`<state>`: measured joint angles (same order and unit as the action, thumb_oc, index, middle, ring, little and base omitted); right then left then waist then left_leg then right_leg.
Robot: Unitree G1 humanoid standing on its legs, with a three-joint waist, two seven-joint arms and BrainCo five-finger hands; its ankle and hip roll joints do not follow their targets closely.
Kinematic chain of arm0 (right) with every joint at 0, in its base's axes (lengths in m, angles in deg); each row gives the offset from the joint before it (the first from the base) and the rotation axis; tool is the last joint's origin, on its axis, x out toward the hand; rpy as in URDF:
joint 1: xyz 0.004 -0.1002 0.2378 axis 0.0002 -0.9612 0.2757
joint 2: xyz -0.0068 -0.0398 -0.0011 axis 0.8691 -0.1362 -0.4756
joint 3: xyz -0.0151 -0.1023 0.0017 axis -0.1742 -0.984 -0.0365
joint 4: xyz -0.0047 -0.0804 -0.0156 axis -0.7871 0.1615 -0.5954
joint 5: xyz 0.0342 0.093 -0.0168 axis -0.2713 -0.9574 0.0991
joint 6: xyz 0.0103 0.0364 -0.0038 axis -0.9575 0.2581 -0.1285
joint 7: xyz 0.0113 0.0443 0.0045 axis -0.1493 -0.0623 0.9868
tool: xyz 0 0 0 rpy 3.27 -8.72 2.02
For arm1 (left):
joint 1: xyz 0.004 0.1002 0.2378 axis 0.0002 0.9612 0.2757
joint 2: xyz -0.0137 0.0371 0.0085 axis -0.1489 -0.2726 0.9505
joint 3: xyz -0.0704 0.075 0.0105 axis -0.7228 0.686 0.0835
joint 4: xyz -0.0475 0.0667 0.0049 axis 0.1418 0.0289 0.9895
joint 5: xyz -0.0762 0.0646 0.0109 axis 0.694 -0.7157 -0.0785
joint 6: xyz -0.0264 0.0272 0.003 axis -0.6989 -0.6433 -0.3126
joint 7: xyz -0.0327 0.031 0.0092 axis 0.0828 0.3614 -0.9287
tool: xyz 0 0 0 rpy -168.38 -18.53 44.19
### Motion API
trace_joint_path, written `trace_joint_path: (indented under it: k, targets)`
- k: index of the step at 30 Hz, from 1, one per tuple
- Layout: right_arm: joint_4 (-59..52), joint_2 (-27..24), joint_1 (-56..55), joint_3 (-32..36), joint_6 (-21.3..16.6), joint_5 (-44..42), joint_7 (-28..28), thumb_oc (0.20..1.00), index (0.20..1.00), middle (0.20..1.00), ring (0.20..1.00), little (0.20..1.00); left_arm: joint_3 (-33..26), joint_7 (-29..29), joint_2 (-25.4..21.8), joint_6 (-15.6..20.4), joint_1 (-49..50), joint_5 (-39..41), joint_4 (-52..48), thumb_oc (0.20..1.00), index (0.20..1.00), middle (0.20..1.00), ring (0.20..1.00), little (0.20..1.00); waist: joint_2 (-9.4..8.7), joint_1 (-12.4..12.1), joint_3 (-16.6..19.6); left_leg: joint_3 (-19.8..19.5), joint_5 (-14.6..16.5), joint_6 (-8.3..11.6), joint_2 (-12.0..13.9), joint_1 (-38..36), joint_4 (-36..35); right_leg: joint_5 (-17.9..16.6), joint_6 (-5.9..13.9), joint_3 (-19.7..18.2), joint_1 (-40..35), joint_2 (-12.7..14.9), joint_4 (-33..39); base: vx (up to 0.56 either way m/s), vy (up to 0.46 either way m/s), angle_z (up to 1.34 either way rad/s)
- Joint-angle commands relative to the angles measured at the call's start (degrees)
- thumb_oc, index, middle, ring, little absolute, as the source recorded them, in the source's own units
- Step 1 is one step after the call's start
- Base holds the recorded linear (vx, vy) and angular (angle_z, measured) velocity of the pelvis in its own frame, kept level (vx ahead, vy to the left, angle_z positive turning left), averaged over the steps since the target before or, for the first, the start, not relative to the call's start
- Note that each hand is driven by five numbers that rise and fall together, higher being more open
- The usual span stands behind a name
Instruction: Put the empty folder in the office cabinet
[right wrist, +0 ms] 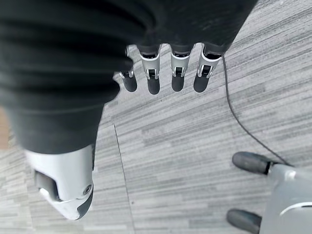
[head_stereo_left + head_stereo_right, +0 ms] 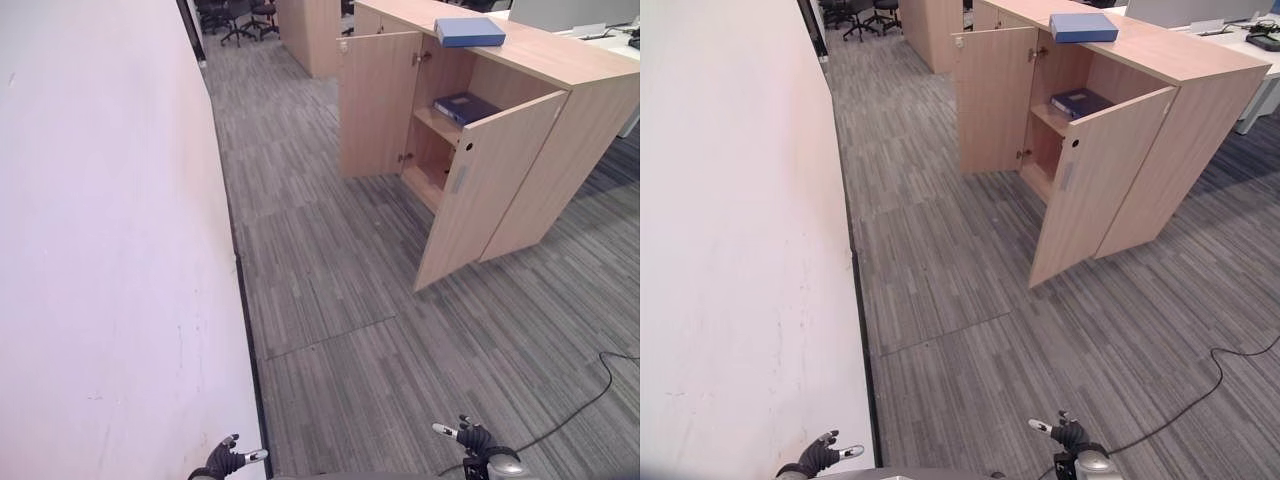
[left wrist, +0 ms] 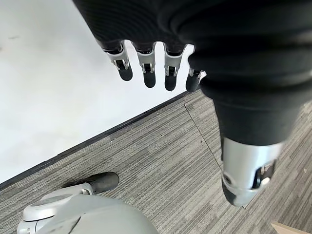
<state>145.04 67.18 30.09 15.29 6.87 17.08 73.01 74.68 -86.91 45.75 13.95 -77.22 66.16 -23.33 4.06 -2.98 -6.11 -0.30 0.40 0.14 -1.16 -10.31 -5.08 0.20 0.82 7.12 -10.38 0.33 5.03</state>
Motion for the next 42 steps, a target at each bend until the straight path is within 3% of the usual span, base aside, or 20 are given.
trace_joint_path:
  k: [1,17,32,36,39,42]
  targets:
    - [-1.9,-0.6,0.8,-2.1,-1.4,0.8,0.0,1.0,1.0,1.0,1.0,1.0,0.7,-0.3,-1.6,1.5,-3.2,1.8,1.5,1.0,1.0,1.0,1.0,1.0,-3.38,-1.1,1.2,2.4,1.2,3.14,2.6,1.6,0.1,0.7,7.81,0.0,2.1,7.1,0.0,0.0,0.0,0.0]
    - [1.2,-1.1,1.0,-1.3,-0.5,0.8,0.1,1.0,1.0,1.0,1.0,1.0,0.0,-0.5,-1.9,1.2,-3.7,2.6,2.7,1.0,1.0,1.0,1.0,1.0,-3.28,-1.0,1.1,1.8,1.2,3.39,3.0,1.8,0.1,1.3,7.33,0.4,2.0,6.4,0.0,0.01,-0.011,0.0]
    - [0.6,-1.7,0.9,-0.6,-0.5,-1.0,0.2,1.0,1.0,1.0,1.0,1.0,-0.7,-1.1,-2.4,0.8,-5.0,6.5,1.2,1.0,1.0,1.0,1.0,1.0,-2.92,-0.5,-0.4,0.5,1.0,4.07,5.5,2.1,2.0,4.1,4.66,-0.1,3.0,3.7,-4.1,0.02,-0.069,0.05]
    - [0.5,-2.0,0.9,0.0,-0.9,-2.0,0.1,1.0,1.0,1.0,1.0,1.0,-0.5,-1.4,-2.7,0.9,-5.9,8.1,0.2,1.0,1.0,1.0,1.0,1.0,-3.57,-0.3,-2.2,0.9,2.2,5.81,6.8,7.4,11.3,5.4,3.29,0.0,4.0,2.8,-5.6,-0.03,-0.118,0.04]
    - [0.6,-2.8,1.1,1.3,-0.9,-3.5,-0.4,1.0,1.0,1.0,1.0,1.0,0.4,-1.4,-2.7,0.9,-7.2,8.9,-1.8,1.0,1.0,1.0,1.0,1.0,-4.76,0.1,-5.1,3.2,-2.7,6.52,8.1,16.5,28.3,6.1,1.47,1.2,2.0,3.1,-5.8,-0.01,-0.165,0.28]
    - [0.7,-2.9,1.0,1.7,-0.8,-4.5,-0.6,1.0,1.0,1.0,1.0,1.0,0.9,-1.2,-2.8,1.1,-7.9,9.6,-2.2,1.0,1.0,1.0,1.0,1.0,-4.83,0.3,-5.7,4.8,-4.1,6.03,9.8,19.9,29.9,7.5,1.01,1.6,1.4,2.9,-6.5,0.06,-0.06,0.04]
